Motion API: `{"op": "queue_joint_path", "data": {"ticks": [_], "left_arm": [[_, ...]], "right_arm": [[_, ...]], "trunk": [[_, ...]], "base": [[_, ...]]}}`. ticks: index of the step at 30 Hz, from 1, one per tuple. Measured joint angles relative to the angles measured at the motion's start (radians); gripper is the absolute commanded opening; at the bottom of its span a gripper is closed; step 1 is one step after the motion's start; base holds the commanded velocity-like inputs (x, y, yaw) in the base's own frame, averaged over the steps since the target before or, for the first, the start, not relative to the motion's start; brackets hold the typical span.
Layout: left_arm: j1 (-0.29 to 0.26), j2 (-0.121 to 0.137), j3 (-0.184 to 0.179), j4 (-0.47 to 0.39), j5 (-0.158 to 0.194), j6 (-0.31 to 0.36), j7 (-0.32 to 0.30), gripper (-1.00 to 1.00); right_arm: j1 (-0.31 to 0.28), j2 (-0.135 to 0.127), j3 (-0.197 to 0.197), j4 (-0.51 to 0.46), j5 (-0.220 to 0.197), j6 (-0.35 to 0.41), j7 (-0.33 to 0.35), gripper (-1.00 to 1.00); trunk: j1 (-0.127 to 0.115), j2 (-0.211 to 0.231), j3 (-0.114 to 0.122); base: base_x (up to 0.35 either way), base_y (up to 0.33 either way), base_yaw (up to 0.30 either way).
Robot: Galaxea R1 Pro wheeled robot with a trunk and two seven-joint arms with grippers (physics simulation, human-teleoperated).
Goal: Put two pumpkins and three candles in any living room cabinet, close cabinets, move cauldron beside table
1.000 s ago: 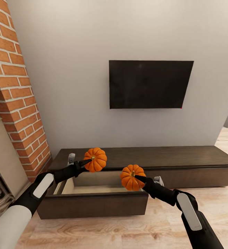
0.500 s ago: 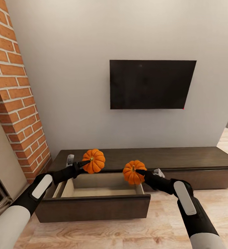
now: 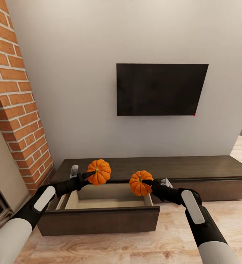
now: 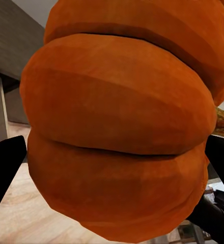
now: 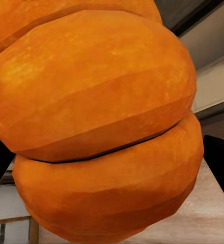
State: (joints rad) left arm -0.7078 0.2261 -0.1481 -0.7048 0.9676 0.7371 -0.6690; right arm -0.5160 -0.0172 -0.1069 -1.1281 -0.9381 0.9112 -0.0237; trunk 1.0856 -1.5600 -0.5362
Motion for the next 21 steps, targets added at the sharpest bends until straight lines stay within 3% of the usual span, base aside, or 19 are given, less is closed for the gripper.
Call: {"op": "queue_joint_path", "data": {"ticks": [9,21], "left_arm": [[0.000,-0.001,0.000,0.000,0.000,0.001,0.001,-1.00],[0.000,0.000,0.000,0.001,0.000,0.000,0.003,-1.00]], "right_arm": [[0.000,0.000,0.001,0.000,-0.002,-0.051,0.000,-1.00],[0.000,0.000,0.001,0.000,-0.002,-0.054,0.000,-1.00]], "trunk": [[0.000,0.000,0.000],[0.000,0.000,0.000]], "base": [[0.053,0.000,0.000],[0.099,0.000,0.000]]}}
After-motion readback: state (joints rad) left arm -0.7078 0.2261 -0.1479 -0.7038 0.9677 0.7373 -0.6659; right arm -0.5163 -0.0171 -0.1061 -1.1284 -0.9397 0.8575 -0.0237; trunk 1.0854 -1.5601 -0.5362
